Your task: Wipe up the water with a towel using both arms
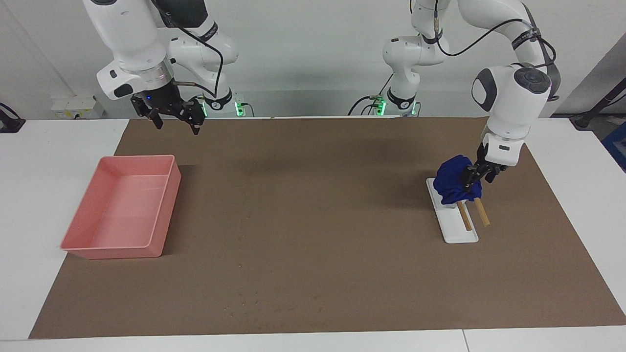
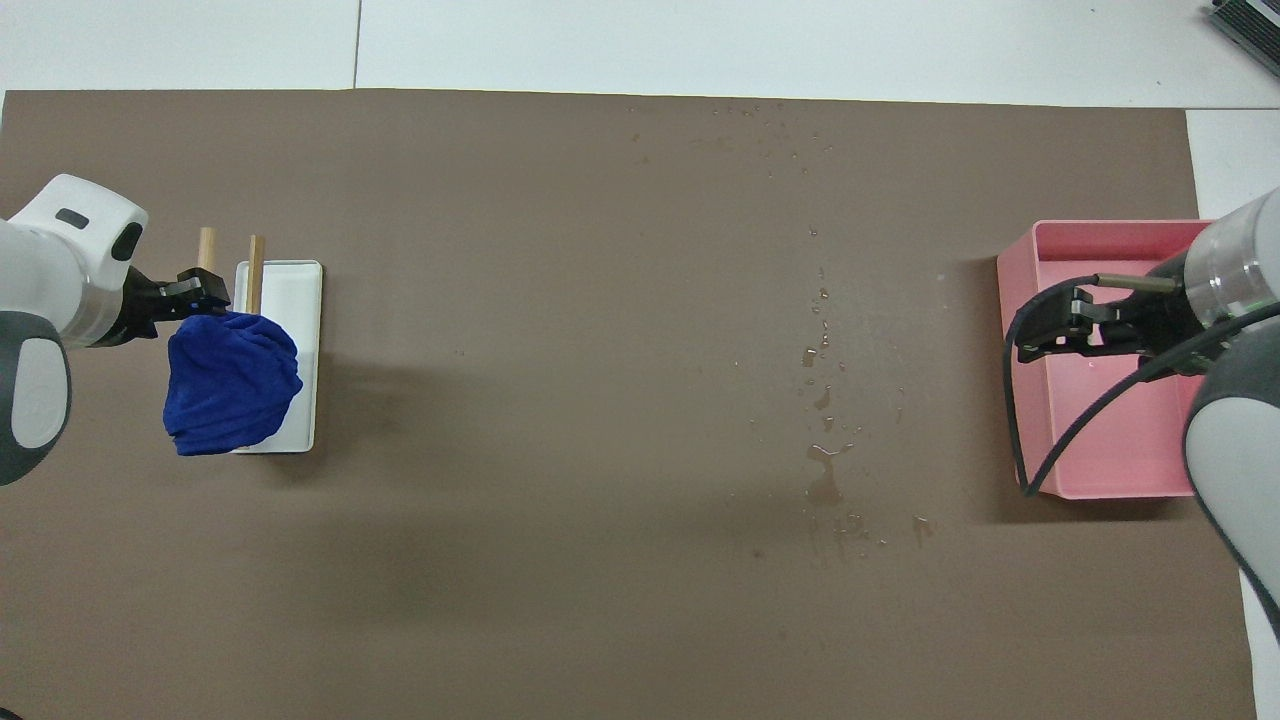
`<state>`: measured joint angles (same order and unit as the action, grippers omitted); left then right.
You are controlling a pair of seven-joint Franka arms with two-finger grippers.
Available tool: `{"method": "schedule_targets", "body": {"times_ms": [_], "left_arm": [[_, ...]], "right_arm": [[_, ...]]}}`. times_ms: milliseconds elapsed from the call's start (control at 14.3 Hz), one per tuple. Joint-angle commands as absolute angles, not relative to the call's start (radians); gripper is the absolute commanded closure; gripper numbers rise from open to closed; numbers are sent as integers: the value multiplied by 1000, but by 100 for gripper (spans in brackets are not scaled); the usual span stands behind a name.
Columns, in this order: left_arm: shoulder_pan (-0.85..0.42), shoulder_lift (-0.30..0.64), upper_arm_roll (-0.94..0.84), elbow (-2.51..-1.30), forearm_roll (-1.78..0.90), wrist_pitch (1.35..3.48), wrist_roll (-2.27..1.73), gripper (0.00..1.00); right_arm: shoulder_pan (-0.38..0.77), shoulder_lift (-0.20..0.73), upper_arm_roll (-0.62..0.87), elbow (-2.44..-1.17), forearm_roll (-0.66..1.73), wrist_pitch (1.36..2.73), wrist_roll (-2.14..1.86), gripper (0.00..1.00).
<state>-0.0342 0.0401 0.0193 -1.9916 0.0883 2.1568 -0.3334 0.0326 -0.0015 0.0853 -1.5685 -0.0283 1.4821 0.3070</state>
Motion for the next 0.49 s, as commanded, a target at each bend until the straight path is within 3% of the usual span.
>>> {"method": "schedule_targets", "body": {"times_ms": [0,280,420], "left_arm": [[-35,17,23,-2071,101,2210,-330,0],[-40,5,23,-2132,107,2230,-328,2],[-43,8,23,-2118,106,2209,-333,70]], "right_arm": [[14,3,97,-1557,-31,1466,285,0],[14,3,97,-1557,-31,1466,285,0],[14,3,97,-1557,-31,1466,285,0]]}}
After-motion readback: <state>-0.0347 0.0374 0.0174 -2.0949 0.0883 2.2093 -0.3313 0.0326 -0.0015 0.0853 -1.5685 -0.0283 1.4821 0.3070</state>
